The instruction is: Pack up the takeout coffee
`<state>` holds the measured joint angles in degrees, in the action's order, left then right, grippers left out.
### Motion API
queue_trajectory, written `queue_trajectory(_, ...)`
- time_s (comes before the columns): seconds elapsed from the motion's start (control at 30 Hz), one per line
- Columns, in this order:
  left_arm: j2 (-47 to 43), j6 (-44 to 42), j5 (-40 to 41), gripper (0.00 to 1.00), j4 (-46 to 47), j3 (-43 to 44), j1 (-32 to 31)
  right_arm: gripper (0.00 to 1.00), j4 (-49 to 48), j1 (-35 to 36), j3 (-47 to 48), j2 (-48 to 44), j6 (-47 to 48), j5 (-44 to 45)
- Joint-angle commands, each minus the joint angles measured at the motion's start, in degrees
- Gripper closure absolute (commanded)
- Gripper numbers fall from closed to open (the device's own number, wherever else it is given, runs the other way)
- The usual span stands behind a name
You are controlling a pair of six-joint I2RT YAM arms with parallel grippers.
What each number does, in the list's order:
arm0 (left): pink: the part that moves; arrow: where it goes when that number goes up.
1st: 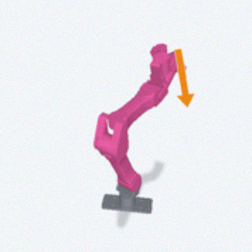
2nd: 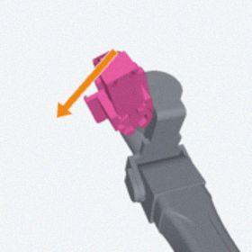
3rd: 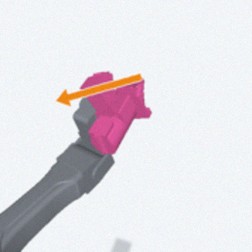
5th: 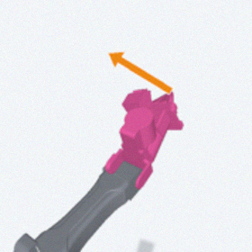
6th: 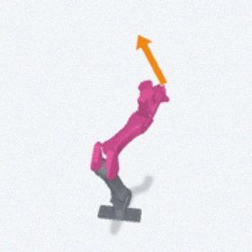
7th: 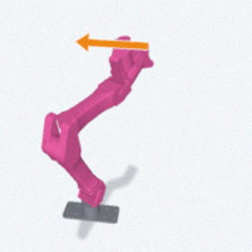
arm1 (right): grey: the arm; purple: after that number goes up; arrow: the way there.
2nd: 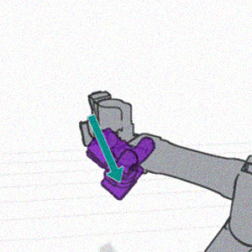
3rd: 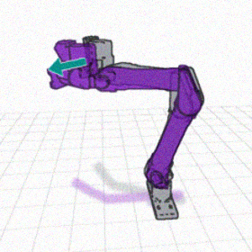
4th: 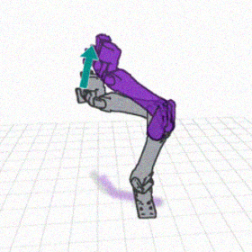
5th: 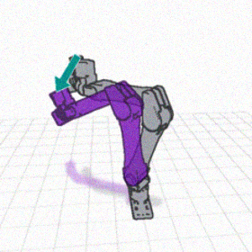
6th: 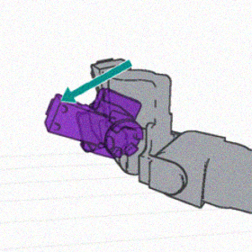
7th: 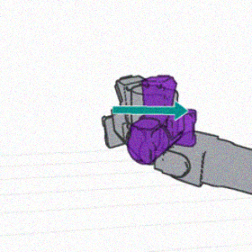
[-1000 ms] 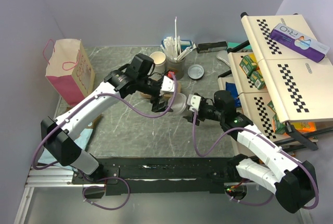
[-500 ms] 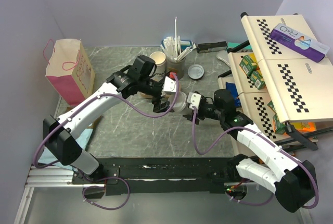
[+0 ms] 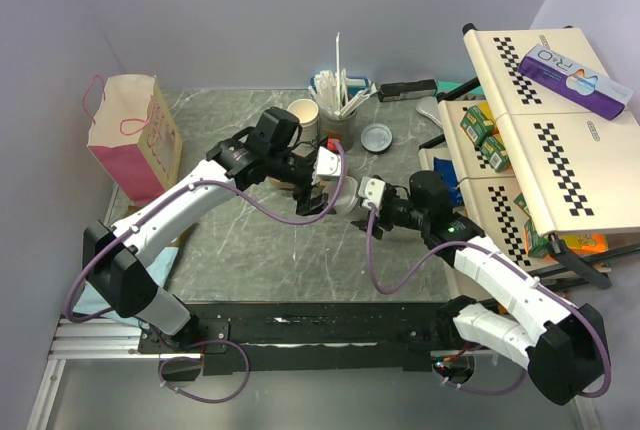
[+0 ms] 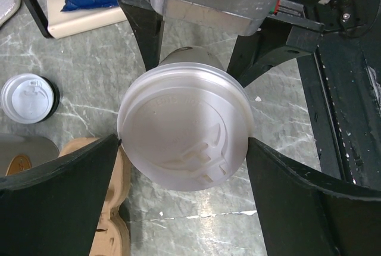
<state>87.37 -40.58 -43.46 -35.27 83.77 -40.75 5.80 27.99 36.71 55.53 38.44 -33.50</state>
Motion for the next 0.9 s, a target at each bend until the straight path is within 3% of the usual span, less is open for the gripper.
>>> queue_trajectory(0.0,-1.5,1.38,1.18,0.06,2.39,-0.36,-0.29,0.37,-1.23,0.4,3.28,0.81,-0.03,-1.48)
queue_trajectory(0.5,-2.56,4.63,3.47,0.15,4.77,-2.2,-0.29,0.35,-1.67,0.58,5.04,3.45,-0.82,-2.1)
queue_trajectory(0.6,-2.47,4.28,4.09,0.18,4.07,-2.03,-0.12,0.3,-2.11,0.58,5.39,4.15,-1.26,-1.31)
queue_trajectory(0.7,-2.12,3.14,4.7,0.22,1.53,-1.24,0.5,0.13,-1.67,0.49,6.09,4.76,-1.35,0.0)
queue_trajectory(0.73,-1.86,2.61,4.88,0.24,0.56,-0.89,1.19,0.0,-0.72,0.58,6.62,4.68,-1.08,0.44)
queue_trajectory(0.87,-1.24,-0.9,5.05,0.26,-5.41,1.05,4.18,0.0,2.79,0.31,7.24,2.75,1.55,3.25)
